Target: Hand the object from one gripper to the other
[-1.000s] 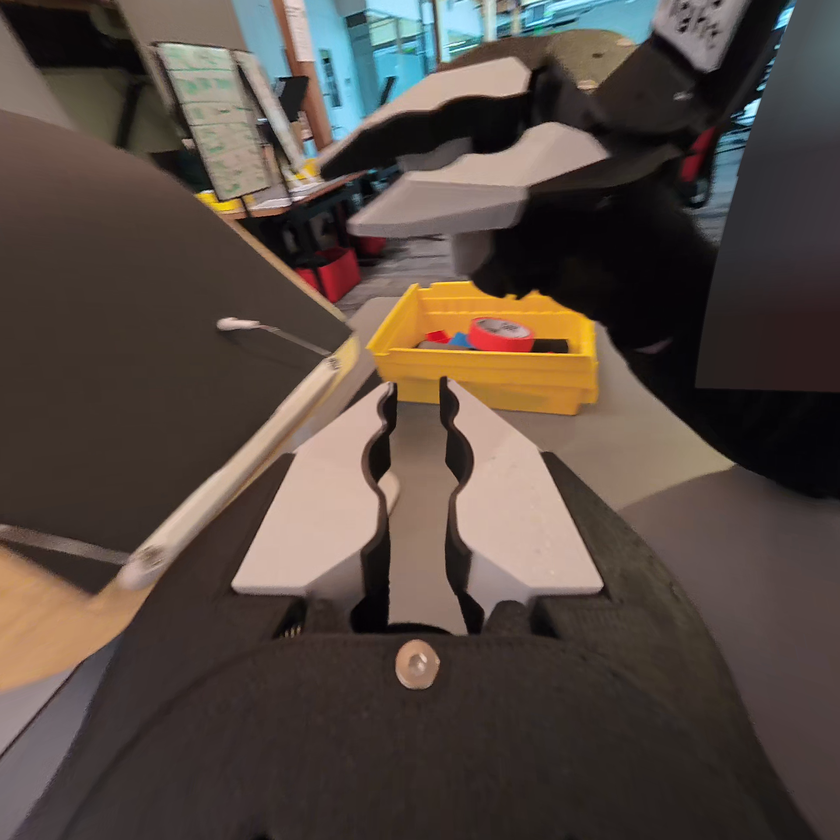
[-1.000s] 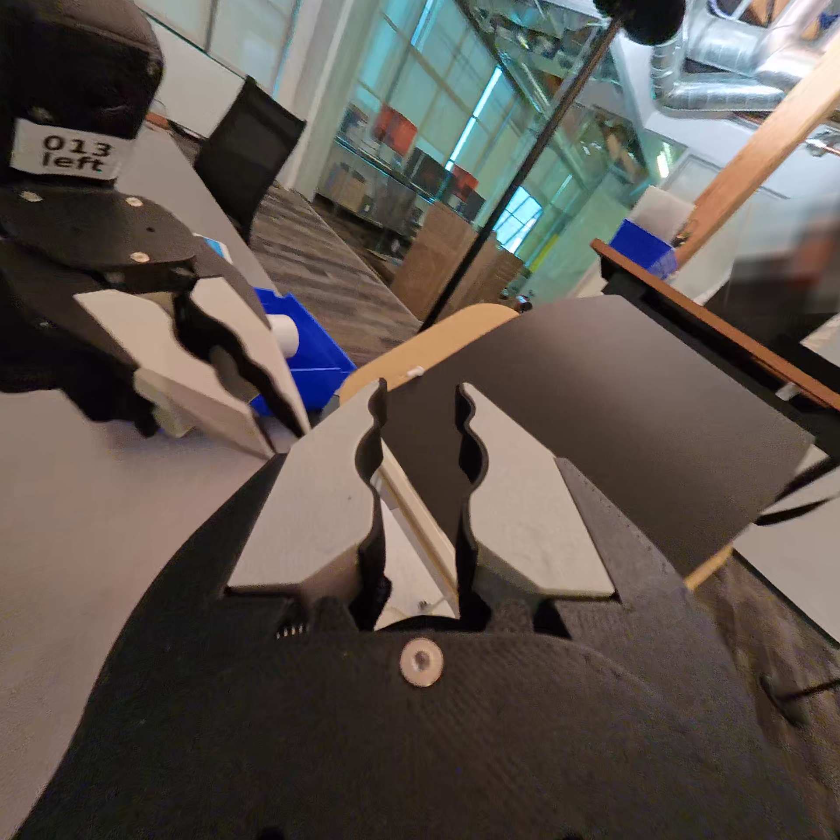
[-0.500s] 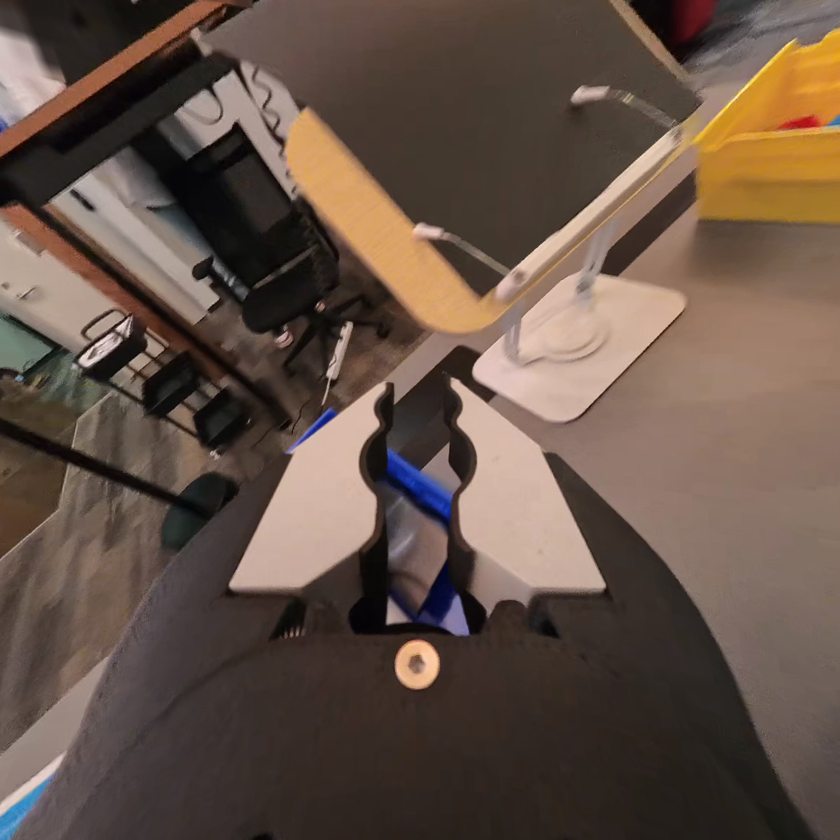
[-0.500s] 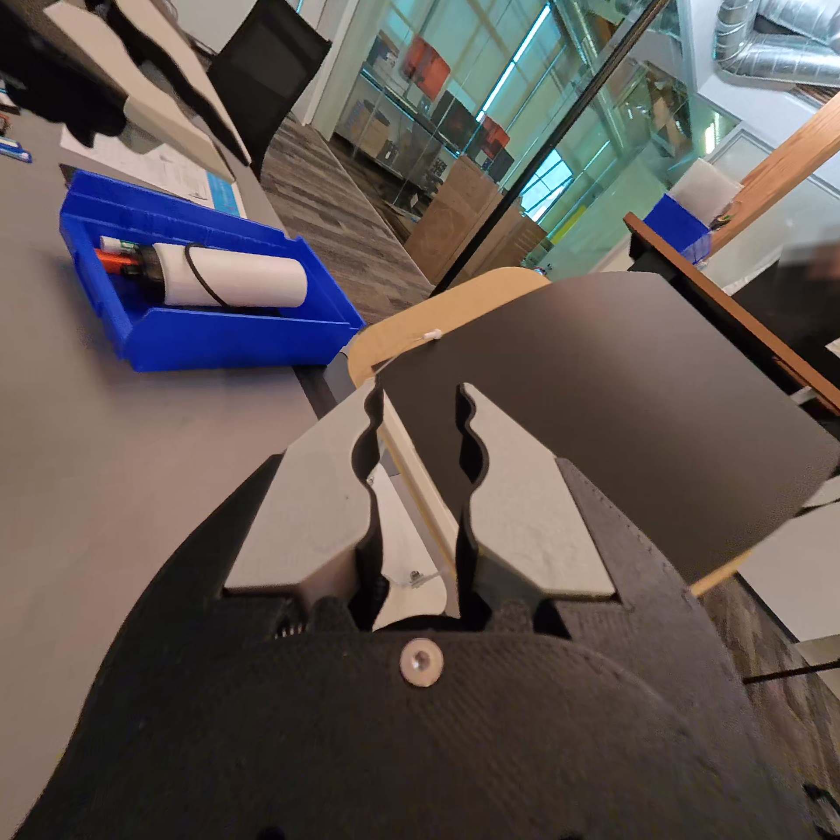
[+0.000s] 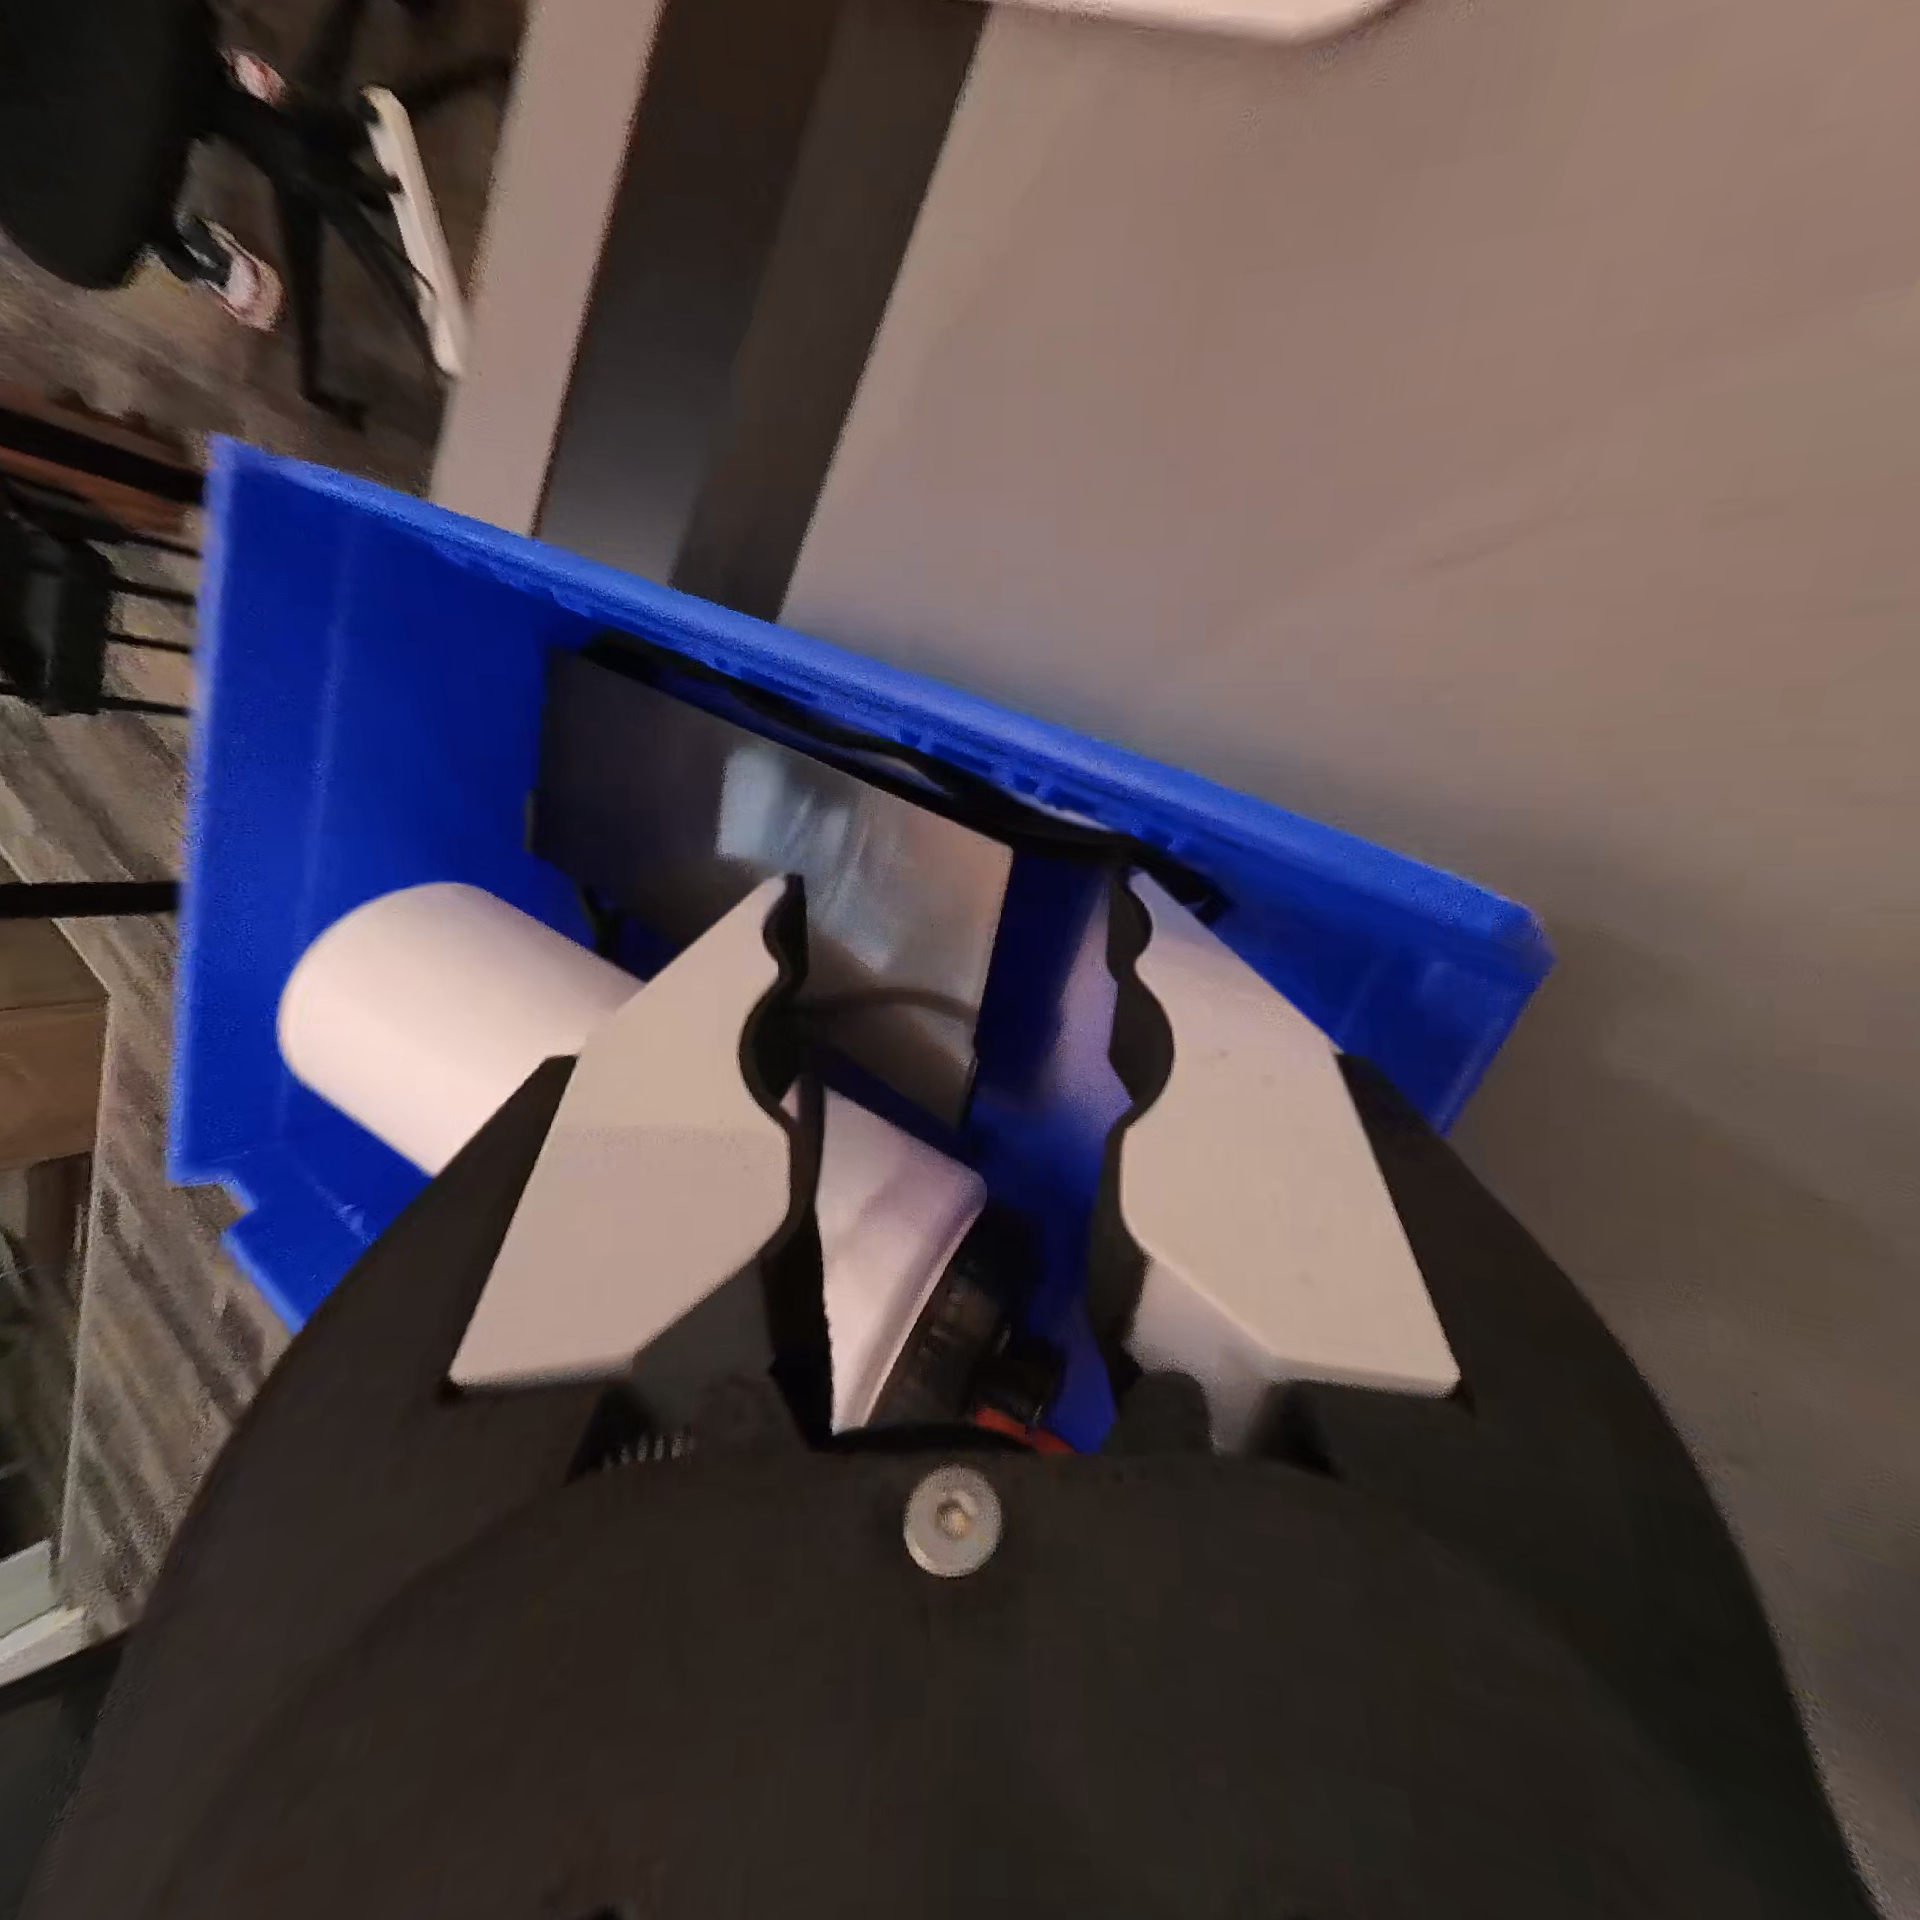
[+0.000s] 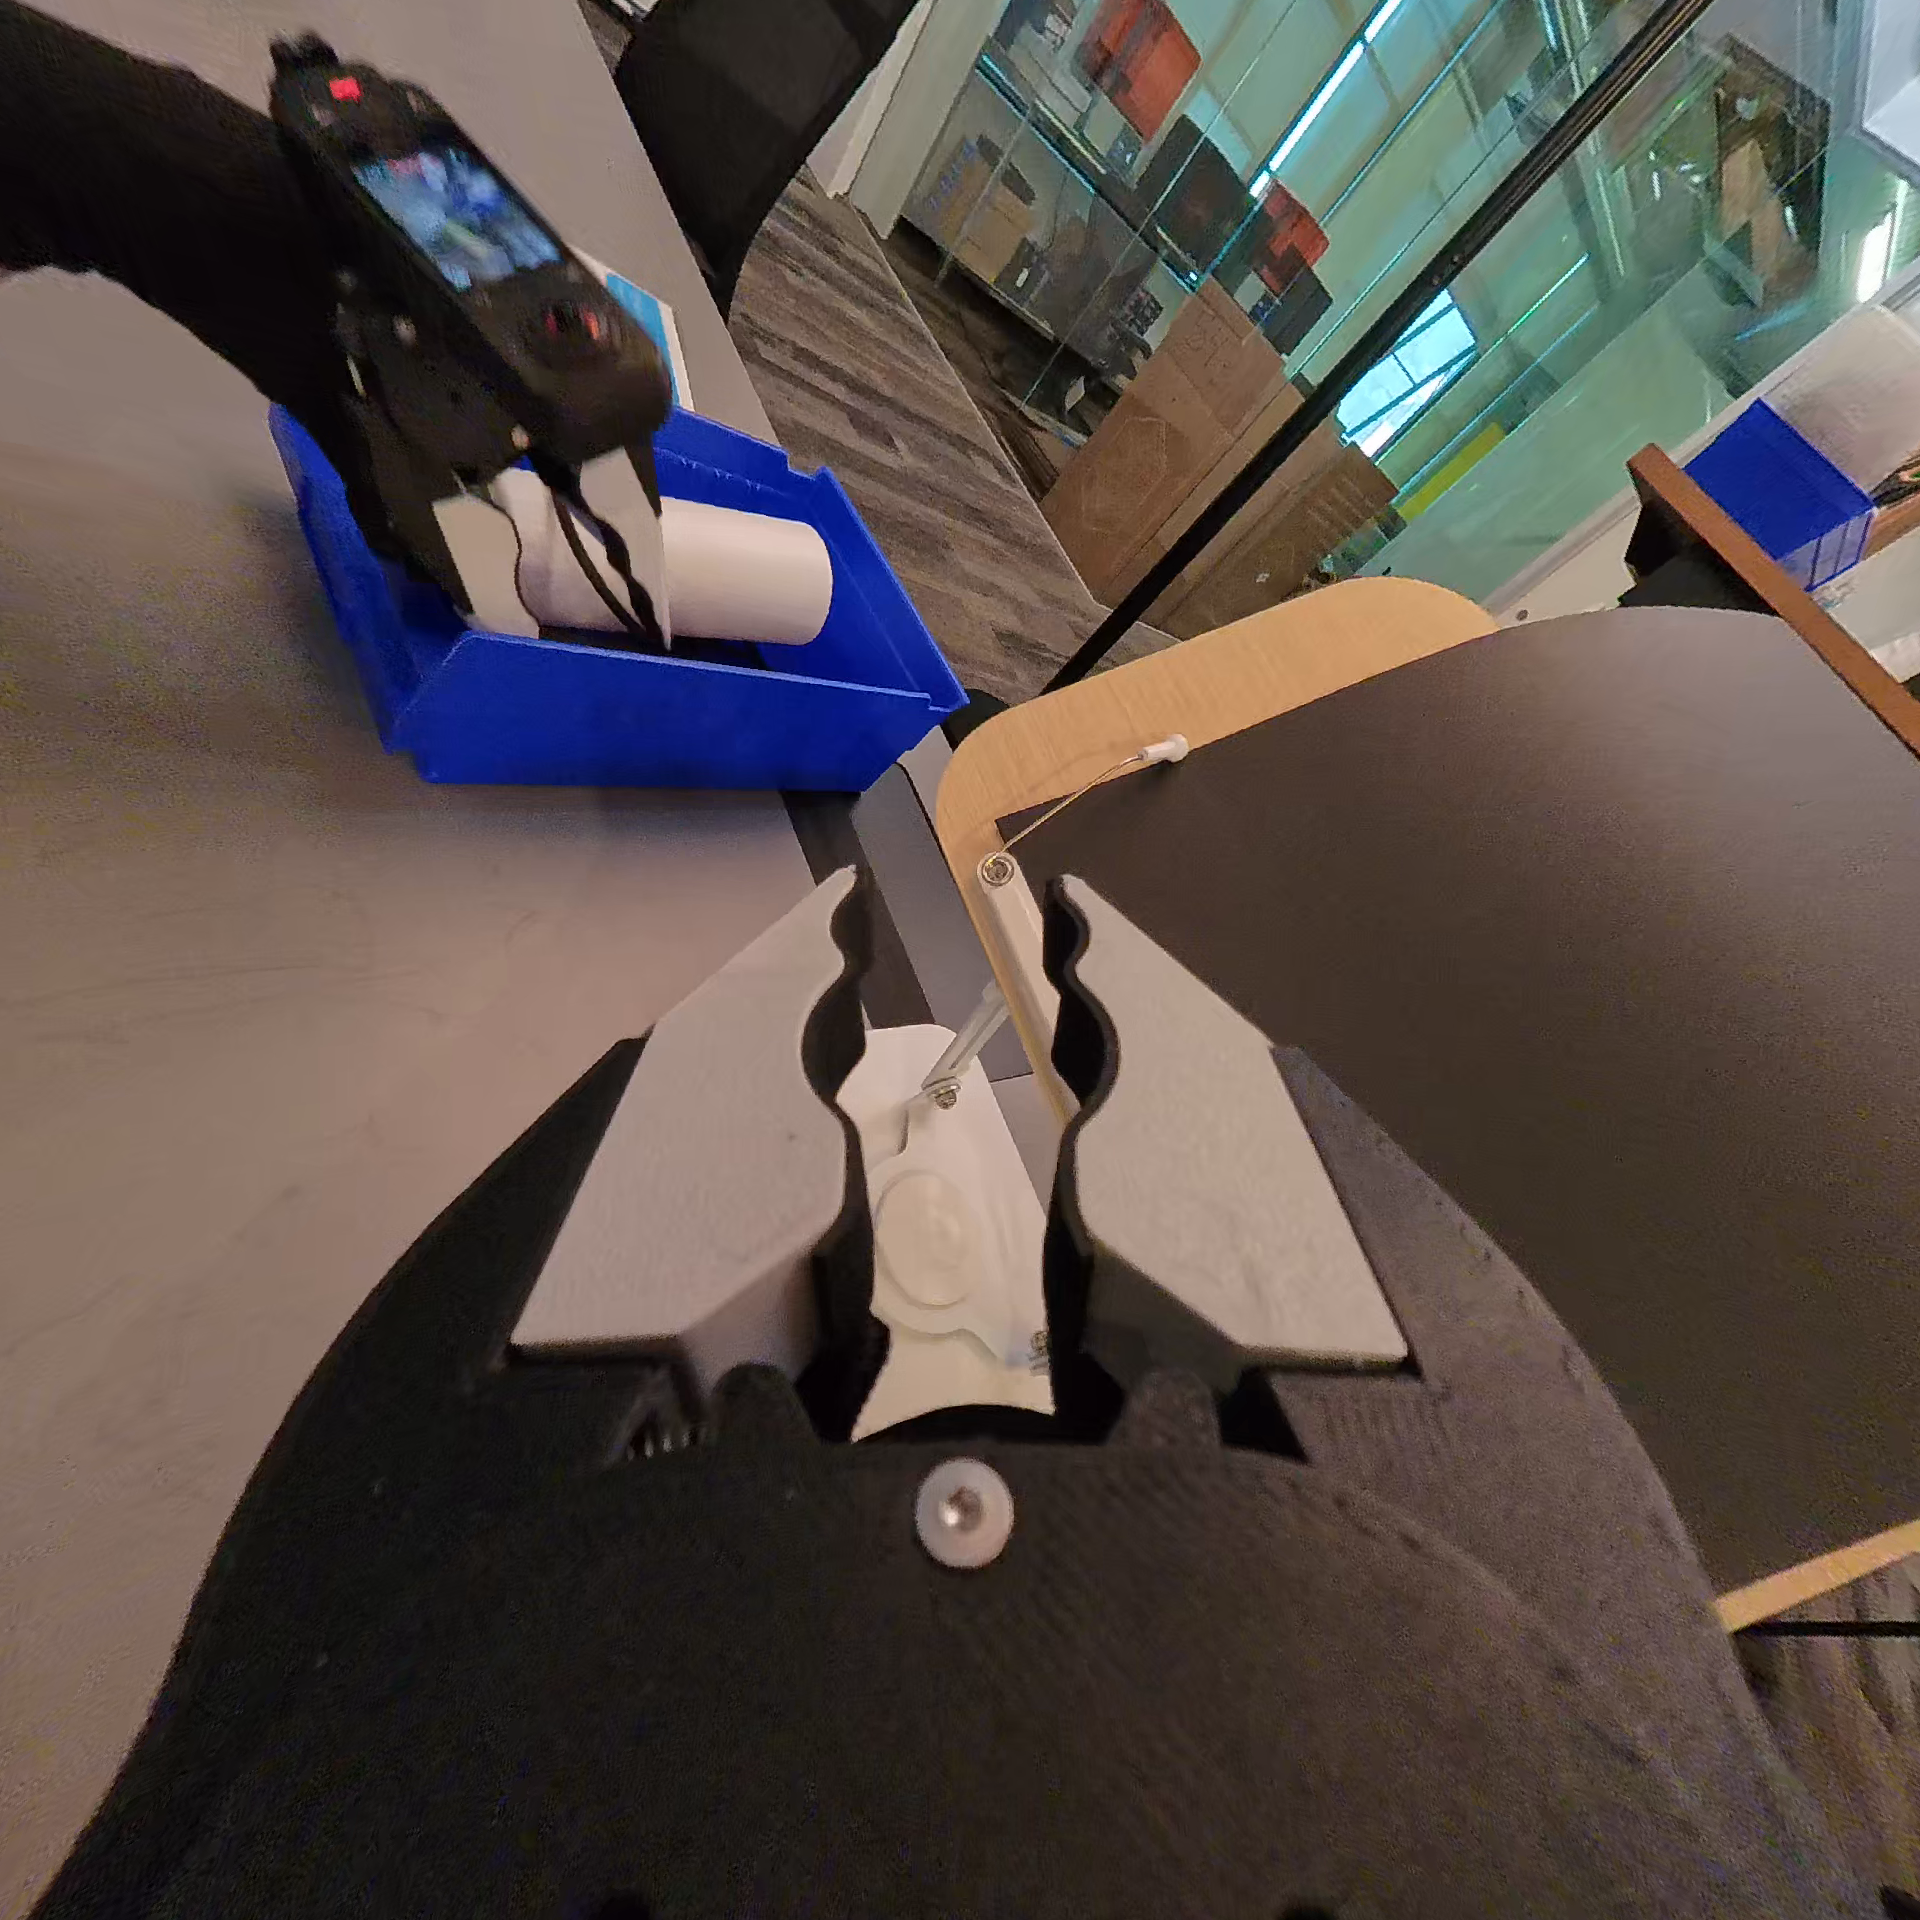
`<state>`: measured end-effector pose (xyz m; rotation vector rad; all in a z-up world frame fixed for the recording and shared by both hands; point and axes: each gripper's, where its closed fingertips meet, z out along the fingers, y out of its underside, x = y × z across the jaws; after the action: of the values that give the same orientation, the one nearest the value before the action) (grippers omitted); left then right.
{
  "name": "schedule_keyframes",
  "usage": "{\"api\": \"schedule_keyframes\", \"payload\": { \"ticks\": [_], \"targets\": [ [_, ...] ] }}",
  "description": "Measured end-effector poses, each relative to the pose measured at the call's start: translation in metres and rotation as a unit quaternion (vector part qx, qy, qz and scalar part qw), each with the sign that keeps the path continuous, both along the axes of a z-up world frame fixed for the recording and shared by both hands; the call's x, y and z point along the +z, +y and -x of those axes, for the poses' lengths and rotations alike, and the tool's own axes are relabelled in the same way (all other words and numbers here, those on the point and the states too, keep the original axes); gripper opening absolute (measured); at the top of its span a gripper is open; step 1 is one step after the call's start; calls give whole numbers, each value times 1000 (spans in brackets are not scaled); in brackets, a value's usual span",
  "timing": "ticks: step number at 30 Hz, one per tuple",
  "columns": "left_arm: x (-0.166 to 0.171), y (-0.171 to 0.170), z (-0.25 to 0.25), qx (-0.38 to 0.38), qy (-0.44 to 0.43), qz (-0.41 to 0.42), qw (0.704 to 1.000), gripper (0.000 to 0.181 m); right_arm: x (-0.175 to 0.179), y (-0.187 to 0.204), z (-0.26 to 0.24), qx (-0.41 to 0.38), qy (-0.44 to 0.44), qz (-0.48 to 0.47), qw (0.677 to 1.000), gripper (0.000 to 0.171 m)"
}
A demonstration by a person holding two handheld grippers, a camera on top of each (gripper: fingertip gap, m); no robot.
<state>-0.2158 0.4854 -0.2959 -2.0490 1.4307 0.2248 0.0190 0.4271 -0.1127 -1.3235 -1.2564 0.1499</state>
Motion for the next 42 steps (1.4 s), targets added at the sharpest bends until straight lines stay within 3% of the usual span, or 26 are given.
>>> {"api": "schedule_keyframes", "payload": {
  "ticks": [8,10,17,23,27,32,36,39,40,42],
  "targets": [
    [-44,14,22,30,74,18,997,46,0,1,-1,1,4,3,1000,30],
    [-39,20,25,35,79,-6,996,31,0,1,-1,1,3,2,1000,30],
    [-11,24,22,44,2,-35,998,19,-2,1,0,1,0,2,1000,30],
    [29,35,36,109,-108,-73,985,10,-3,-1,3,4,-4,2,1000,29],
    [46,42,55,166,-217,-69,960,8,-2,-1,3,5,-1,3,1000,30],
    [66,49,85,248,-360,-60,898,0,-2,1,1,4,0,5,1000,29],
    [59,48,92,284,-402,-21,870,0,-2,0,1,4,0,7,1000,30],
    [58,45,78,278,-479,44,832,1,-1,0,0,3,0,7,1000,30],
    [50,43,76,285,-480,68,827,2,-1,0,0,3,0,7,1000,29],
    [32,41,80,308,-431,80,844,0,0,0,-1,4,1,6,1000,29]
  ]
}}
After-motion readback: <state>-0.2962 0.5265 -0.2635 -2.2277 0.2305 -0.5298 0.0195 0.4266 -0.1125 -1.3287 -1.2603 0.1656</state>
